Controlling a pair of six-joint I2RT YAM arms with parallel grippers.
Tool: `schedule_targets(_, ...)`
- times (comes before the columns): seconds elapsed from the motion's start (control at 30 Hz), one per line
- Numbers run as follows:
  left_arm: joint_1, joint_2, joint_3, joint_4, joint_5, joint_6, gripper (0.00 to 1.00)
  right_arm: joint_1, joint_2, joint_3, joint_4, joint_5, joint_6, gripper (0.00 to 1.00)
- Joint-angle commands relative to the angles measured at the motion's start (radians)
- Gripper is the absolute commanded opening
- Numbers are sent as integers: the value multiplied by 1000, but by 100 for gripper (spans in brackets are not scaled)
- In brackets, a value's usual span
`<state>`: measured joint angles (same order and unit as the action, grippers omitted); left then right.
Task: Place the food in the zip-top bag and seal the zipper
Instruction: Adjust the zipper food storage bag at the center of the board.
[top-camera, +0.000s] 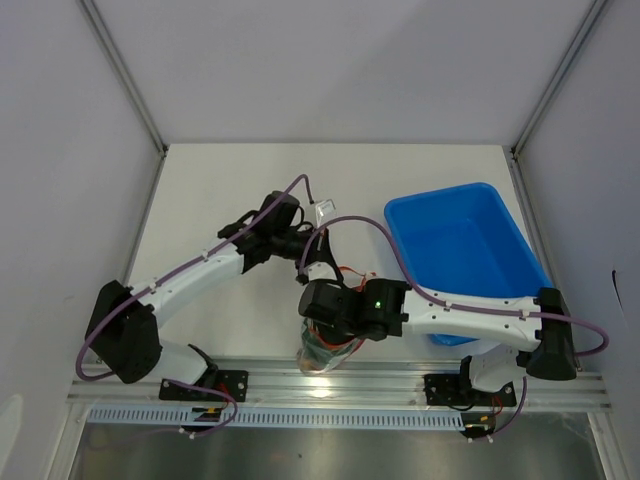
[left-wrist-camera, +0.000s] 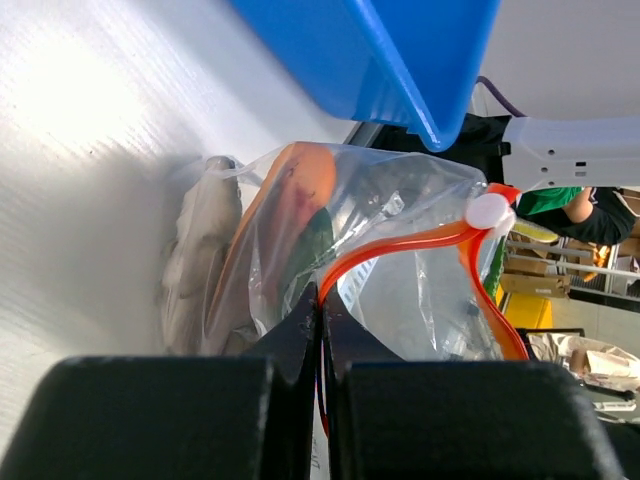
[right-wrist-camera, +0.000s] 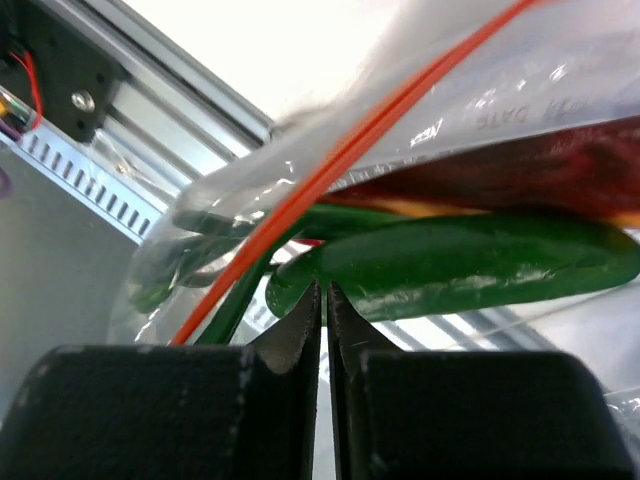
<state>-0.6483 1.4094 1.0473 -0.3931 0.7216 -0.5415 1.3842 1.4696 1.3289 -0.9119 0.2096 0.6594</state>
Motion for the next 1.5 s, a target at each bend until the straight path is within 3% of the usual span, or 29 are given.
schedule_targets(0.0, 4, -38, 20, 63, 15, -23, 1, 6, -9, -8, -67, -45, 35, 7)
schedule_targets(0.47, -1, -12, -13, 103, 21, -38, 1, 41, 26, -108, -15, -107, 88, 0)
schedule_targets(0.83, -1, 22, -35, 109, -7, -26, 1, 67, -3, -487, 386, -78, 172, 0)
schedule_targets(1.23, -1, -35, -1, 33, -91, 0, 1, 70, -51, -192, 168, 80, 108, 0)
schedule_targets(1.37, -1, -76, 11, 2, -128, 8, 6, 68, -72, -123, 113, 131, 98, 0)
schedule_targets(1.47, 1, -108, 26, -24, -152, 21, 17, 62, -77, -88, 71, 163, 100, 0)
